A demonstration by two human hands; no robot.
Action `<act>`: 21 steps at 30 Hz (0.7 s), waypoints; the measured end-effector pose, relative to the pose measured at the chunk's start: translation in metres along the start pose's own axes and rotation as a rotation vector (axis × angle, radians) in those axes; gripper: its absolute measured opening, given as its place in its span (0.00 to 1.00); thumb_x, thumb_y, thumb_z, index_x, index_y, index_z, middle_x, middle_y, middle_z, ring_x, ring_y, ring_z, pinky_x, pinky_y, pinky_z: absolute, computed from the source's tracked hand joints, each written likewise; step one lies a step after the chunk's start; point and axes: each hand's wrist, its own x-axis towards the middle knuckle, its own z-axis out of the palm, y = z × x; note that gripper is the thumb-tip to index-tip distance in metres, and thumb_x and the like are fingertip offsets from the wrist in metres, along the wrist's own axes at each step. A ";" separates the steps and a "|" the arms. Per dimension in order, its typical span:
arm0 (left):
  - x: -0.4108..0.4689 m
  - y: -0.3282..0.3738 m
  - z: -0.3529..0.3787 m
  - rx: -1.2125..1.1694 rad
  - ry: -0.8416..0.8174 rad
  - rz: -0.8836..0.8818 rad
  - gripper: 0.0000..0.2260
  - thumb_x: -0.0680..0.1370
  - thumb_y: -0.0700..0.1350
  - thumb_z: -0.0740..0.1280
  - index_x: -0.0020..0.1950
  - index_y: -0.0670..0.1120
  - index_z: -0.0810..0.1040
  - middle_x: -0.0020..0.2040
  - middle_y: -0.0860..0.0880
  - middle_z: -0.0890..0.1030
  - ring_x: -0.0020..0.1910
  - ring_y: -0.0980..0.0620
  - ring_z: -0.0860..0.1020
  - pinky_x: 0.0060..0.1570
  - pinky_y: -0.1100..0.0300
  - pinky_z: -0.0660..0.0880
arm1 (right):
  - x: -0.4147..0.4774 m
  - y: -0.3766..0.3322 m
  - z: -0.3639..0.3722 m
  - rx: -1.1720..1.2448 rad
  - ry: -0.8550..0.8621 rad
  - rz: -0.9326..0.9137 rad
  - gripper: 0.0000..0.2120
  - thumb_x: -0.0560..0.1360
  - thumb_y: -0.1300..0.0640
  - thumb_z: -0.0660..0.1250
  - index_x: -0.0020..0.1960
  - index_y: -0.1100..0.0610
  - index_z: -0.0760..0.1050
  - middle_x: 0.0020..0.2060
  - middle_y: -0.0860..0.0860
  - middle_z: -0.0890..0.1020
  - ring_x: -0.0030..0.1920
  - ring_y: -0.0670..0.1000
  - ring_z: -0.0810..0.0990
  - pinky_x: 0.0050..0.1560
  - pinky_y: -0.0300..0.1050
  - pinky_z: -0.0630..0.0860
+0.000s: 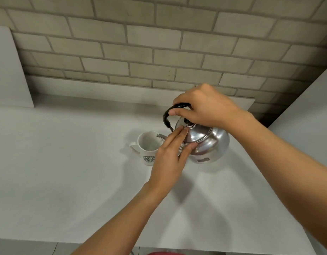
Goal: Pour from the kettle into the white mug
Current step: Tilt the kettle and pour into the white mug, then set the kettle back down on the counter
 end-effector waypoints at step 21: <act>0.071 0.027 -0.027 0.214 -0.218 0.131 0.18 0.86 0.47 0.63 0.76 0.51 0.73 0.63 0.48 0.81 0.61 0.49 0.80 0.62 0.52 0.75 | -0.074 0.040 0.047 0.416 0.412 0.263 0.13 0.78 0.43 0.71 0.57 0.49 0.86 0.50 0.43 0.89 0.53 0.40 0.85 0.54 0.34 0.78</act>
